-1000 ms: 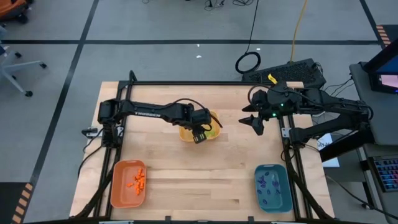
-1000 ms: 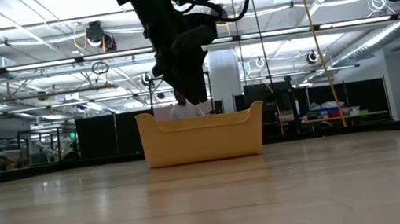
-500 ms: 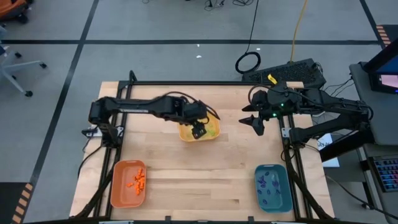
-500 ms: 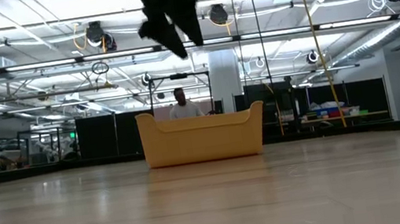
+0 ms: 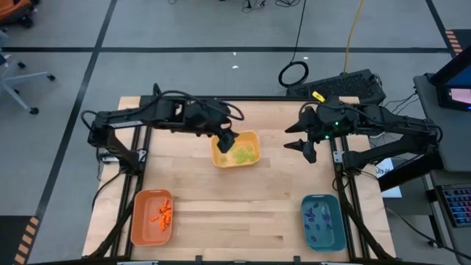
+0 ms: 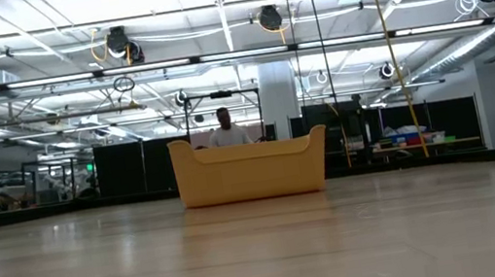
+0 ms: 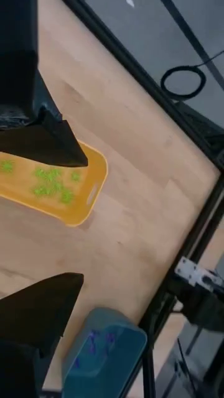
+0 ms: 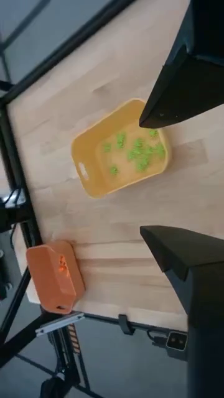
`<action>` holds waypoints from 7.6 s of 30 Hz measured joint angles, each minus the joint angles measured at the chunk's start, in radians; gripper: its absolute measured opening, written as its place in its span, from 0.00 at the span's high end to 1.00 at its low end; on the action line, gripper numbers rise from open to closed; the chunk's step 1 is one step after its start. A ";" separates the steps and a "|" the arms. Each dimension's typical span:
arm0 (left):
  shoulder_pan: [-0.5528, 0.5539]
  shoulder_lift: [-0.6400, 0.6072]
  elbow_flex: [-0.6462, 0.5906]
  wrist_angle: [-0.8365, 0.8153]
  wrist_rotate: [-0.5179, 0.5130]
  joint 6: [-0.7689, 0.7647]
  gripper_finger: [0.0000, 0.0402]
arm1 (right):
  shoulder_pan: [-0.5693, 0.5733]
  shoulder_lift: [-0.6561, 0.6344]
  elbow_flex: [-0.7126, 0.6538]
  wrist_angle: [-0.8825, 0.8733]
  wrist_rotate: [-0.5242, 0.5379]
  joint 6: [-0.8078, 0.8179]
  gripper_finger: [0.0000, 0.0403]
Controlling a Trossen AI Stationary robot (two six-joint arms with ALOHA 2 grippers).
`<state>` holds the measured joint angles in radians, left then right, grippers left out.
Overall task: Sort Halloween decoration
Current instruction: Return to Home Position
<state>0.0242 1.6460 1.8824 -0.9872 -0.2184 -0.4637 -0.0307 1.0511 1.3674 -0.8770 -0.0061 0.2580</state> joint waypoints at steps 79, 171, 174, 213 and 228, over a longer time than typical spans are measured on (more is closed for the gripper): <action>-0.245 -0.942 -1.776 1.451 -0.051 0.453 1.00 | 0.024 -0.525 -1.247 1.179 -0.152 -0.268 1.00; -0.036 -1.646 -1.874 0.993 0.206 0.524 1.00 | 0.026 -1.048 -1.352 0.898 -0.020 -0.324 1.00; -0.037 -1.646 -1.874 0.992 0.207 0.522 1.00 | 0.026 -1.048 -1.352 0.897 -0.020 -0.329 1.00; -0.038 -1.589 -1.875 0.996 0.214 0.495 1.00 | 0.026 -1.048 -1.352 0.903 0.003 -0.323 1.00; -0.038 -1.590 -1.875 1.022 0.214 0.504 1.00 | 0.026 -1.048 -1.352 0.903 0.004 -0.323 1.00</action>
<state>-0.0135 0.0555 0.0071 0.0351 -0.0044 0.0404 -0.0051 0.0032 0.0151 0.0257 -0.0017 -0.0647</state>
